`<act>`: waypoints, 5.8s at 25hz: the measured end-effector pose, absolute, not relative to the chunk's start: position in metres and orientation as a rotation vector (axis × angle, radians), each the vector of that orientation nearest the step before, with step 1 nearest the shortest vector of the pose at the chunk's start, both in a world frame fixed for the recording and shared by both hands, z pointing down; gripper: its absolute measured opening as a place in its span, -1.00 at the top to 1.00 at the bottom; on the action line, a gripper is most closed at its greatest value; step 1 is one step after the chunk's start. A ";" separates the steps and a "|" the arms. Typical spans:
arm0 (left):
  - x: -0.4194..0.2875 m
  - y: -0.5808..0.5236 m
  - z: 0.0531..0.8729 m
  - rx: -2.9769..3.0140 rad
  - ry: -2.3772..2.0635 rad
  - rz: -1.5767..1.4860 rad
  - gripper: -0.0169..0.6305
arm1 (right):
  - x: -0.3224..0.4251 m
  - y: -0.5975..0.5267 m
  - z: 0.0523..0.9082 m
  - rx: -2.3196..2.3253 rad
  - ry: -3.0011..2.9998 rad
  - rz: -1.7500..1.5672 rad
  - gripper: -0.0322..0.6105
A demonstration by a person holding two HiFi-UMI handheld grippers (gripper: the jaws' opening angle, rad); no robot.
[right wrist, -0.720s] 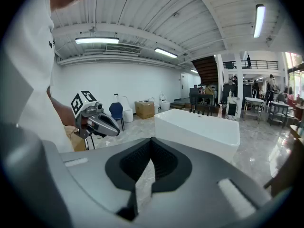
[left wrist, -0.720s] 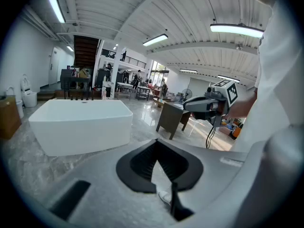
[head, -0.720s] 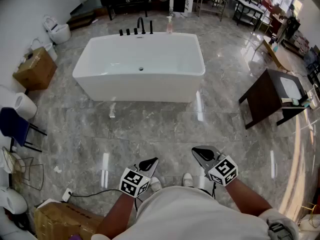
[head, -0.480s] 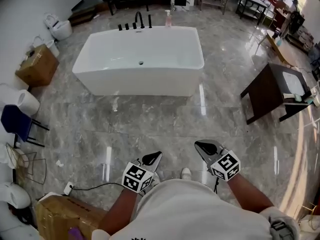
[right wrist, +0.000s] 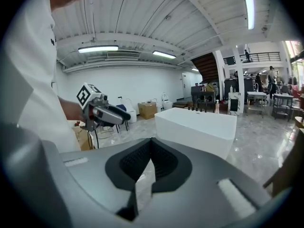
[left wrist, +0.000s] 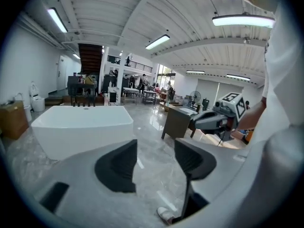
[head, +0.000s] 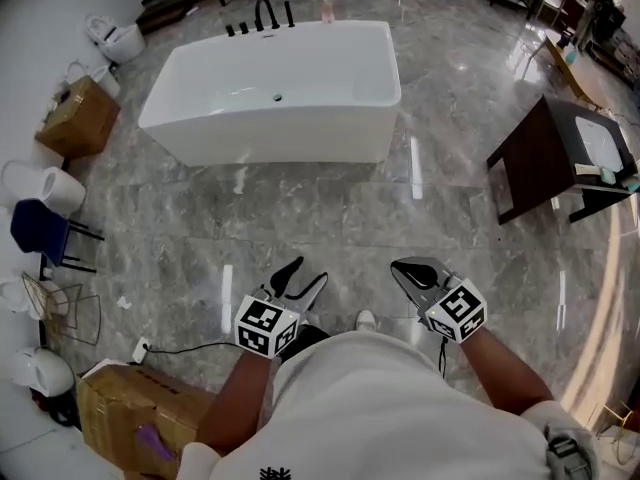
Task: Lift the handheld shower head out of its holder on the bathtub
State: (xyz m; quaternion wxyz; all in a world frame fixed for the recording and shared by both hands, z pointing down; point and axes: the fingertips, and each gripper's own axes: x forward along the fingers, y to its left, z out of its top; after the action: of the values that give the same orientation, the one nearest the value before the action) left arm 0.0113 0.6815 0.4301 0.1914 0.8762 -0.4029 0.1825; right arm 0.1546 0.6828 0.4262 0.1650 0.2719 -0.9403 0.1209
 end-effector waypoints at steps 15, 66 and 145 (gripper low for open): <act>0.000 0.532 0.429 2.410 -1.281 0.454 -0.08 | 0.189 0.611 0.470 0.842 -2.611 0.434 0.69; -0.016 0.004 0.434 2.316 -1.407 0.555 -0.06 | 0.162 0.050 0.445 0.736 -2.709 0.422 0.80; -0.221 -0.822 0.745 2.257 -1.419 0.928 0.03 | 0.040 -0.232 0.624 1.246 -2.070 1.031 0.86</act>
State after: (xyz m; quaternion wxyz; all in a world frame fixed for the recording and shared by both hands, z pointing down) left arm -0.2206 -0.8219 0.7452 0.1585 0.7893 -0.4964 0.3247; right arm 0.0396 -0.2318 0.6240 0.2547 0.4587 -0.7621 0.3794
